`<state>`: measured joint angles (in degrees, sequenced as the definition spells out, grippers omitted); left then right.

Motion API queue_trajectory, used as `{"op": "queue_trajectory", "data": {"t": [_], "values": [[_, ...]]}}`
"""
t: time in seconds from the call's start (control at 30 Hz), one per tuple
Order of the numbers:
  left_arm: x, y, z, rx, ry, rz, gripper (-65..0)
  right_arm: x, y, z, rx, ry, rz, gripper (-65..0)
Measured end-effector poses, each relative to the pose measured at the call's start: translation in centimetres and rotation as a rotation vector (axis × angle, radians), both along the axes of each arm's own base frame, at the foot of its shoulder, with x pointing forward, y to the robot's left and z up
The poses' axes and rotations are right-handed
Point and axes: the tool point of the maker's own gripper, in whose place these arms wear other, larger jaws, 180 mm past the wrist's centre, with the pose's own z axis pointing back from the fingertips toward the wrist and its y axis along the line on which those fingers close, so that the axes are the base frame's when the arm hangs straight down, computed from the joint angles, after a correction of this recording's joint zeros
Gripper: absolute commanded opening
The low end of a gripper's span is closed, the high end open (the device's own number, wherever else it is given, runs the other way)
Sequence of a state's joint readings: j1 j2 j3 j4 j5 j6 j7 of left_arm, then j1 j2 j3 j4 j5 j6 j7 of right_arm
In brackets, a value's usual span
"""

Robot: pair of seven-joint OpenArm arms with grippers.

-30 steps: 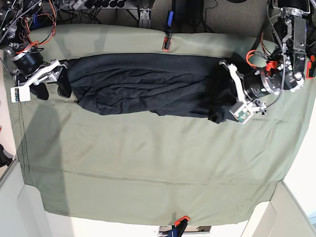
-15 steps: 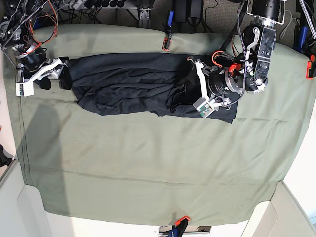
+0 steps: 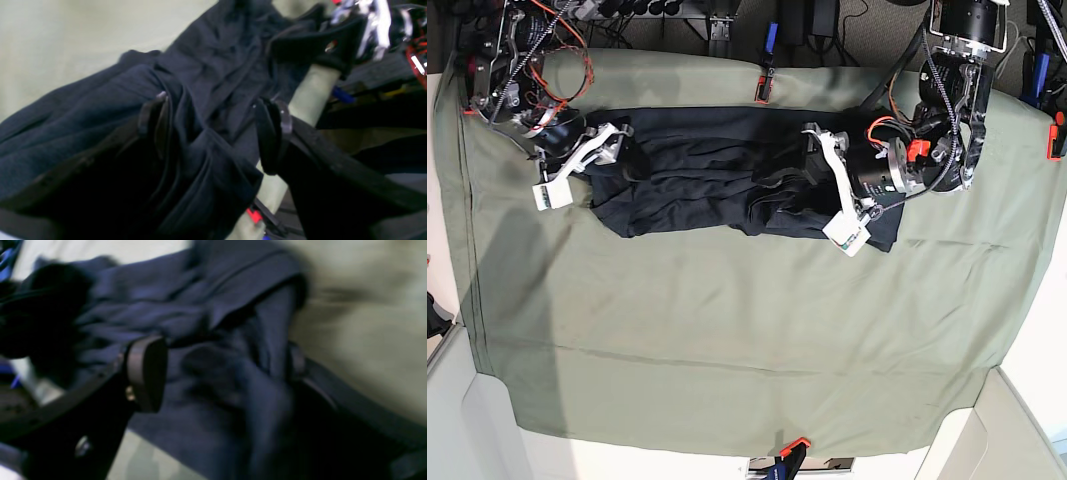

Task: Fold the T-shirt properly
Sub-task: 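Fold the strip's end over toward the right gripper with the left gripper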

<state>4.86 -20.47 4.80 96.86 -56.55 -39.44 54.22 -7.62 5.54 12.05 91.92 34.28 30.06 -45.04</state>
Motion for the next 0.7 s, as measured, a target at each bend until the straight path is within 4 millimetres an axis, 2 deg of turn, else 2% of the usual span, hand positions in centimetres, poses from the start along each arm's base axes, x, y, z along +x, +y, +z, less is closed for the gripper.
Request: {"op": "queue_trajectory", "data": {"t": [0.1,0.13,0.23,0.27,0.3,0.43,0.5,0.63,0.7], "values": [[-0.1,-0.1,0.1,-0.008,0.009,-0.005,-24.4,-0.2,0.8,0.0,0.004,0.002,0.024,-21.7],[-0.2,-0.2,0.3,-0.024,0.014,-0.007,-24.4,-0.2,1.0,0.0,0.009,0.002,0.024,-26.0],[-1.1,-0.6,0.6,-0.062,0.06,-0.04,-24.4,-0.5,1.1,-0.5,-0.006,0.02,0.03,-50.1],[-1.4,-0.9,0.8,-0.088,0.078,-0.054,-24.4,-0.7,1.2,-0.7,-0.011,0.027,0.034,-56.5],[-1.7,-1.2,1.2,-0.113,0.088,-0.063,-24.4,-0.7,1.2,-0.7,-0.011,0.029,0.034,-59.6],[-2.2,-1.5,1.6,-0.146,0.113,-0.086,-24.4,-0.7,1.1,-0.7,-0.012,0.029,0.034,-60.6],[-1.9,-1.5,1.8,-0.146,0.104,-0.088,-24.4,-0.7,1.1,-0.7,-0.013,0.028,0.033,-65.0],[-1.0,-1.5,2.5,-0.143,0.078,-0.09,-24.4,-0.6,0.5,-0.8,-0.026,0.029,0.019,-65.0],[-1.1,-1.0,1.8,-0.1,0.078,-0.089,-24.4,-0.6,0.4,-0.8,-0.026,0.027,0.016,-65.0]]}}
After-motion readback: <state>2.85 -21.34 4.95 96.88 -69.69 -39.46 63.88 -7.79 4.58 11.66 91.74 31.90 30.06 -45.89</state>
